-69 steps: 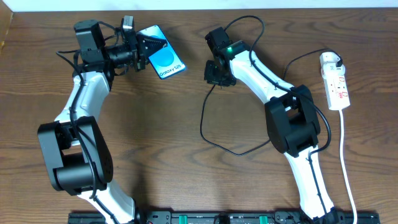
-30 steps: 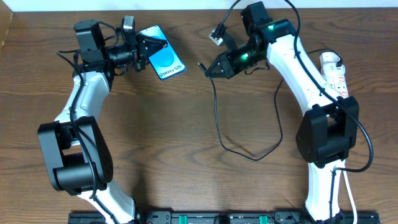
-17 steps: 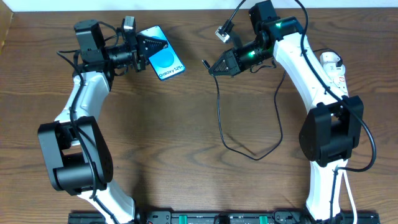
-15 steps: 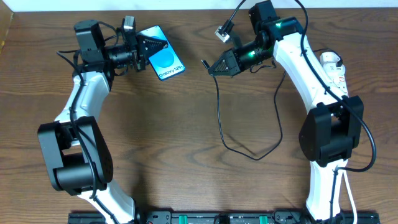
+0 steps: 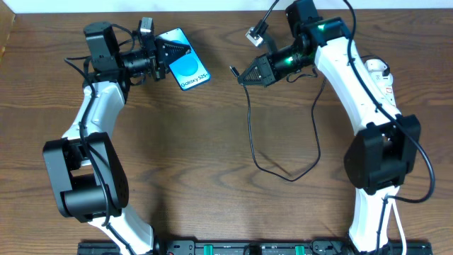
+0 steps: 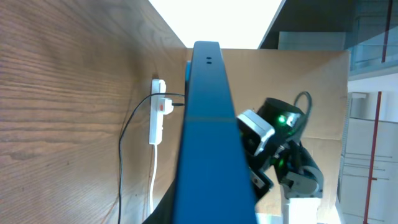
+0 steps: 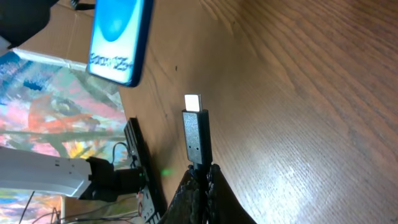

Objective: Plug charger to phone and switch on socket
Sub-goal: 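Carry the plug left toward the bottom port of the held phone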

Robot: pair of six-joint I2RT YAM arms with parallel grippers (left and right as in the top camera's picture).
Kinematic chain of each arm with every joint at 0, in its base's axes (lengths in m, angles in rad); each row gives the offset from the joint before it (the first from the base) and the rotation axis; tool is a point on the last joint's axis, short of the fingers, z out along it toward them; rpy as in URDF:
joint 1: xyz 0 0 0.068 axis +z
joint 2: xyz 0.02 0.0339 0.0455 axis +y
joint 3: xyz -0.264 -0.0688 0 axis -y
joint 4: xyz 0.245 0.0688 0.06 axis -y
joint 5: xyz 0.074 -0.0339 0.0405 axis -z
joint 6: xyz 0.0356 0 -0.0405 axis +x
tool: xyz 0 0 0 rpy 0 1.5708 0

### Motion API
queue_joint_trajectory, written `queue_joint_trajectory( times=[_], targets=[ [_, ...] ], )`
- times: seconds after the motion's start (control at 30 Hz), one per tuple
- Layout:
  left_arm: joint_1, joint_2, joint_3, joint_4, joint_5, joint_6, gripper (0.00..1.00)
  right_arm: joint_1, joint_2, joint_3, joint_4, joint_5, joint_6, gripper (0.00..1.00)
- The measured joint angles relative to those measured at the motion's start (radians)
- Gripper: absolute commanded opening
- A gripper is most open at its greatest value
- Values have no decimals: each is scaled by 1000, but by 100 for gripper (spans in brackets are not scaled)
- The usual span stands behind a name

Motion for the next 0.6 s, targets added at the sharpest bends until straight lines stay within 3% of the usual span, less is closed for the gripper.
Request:
queue_joint_trajectory(
  times=[0.23, 0.6],
  targets=[
    [0, 0, 0, 17, -6, -11, 7, -23, -45, 0, -34, 3, 0, 1],
    [0, 0, -9, 449, -14, -286, 8, 20, -45, 0, -39, -14, 0, 1]
  ],
)
